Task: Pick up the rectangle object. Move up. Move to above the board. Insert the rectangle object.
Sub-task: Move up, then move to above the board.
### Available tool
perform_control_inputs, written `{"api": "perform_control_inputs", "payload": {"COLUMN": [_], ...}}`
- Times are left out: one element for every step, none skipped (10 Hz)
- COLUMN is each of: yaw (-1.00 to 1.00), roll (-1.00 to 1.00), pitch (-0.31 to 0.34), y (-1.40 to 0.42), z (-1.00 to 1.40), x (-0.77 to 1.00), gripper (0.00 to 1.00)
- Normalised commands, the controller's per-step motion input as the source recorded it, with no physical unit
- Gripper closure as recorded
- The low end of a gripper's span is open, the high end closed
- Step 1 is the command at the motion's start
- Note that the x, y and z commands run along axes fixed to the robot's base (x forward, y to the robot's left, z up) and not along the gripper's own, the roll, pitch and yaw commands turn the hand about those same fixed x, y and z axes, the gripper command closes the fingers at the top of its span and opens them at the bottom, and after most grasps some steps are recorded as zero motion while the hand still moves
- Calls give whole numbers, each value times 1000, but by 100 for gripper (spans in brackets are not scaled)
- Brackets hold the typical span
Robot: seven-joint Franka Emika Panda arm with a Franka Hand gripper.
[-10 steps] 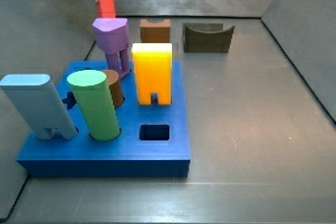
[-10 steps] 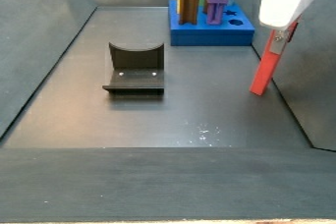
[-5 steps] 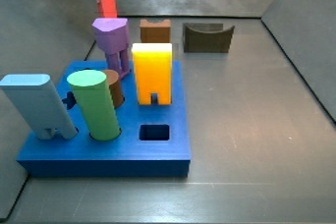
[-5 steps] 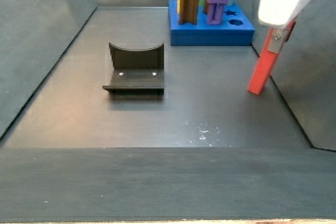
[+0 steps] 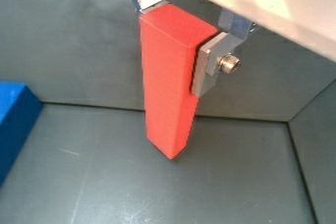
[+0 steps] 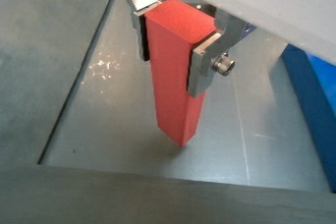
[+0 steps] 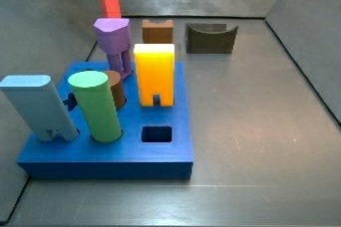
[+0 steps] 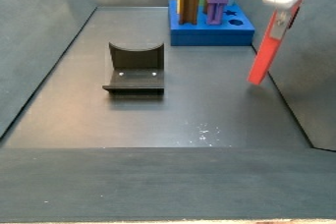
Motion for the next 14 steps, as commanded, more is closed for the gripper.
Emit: {"api": "perform_control_inputs", "payload": {"yaw": [-1, 0, 479, 462, 314, 243, 139, 89, 56, 47, 45, 44, 45, 45], "roll": [22, 26, 17, 21, 10, -1, -17, -18, -20, -21, -24, -26, -24, -20], "pitch": [87, 84, 226, 226, 210, 179, 117, 82, 60, 51, 54, 65, 75, 77], "y": [-2, -2, -128, -133, -118, -108, -96, -88, -79, -70, -62, -59, -49, -40], "z": [320, 246, 1000, 1000, 1000, 1000, 1000, 1000, 1000, 1000, 1000, 1000, 915, 794], "x": [-69, -72, 229, 237, 218, 201, 166, 141, 107, 88, 75, 65, 47, 31], "gripper": [100, 100, 100, 100, 100, 100, 100, 100, 100, 100, 100, 100, 100, 100]}}
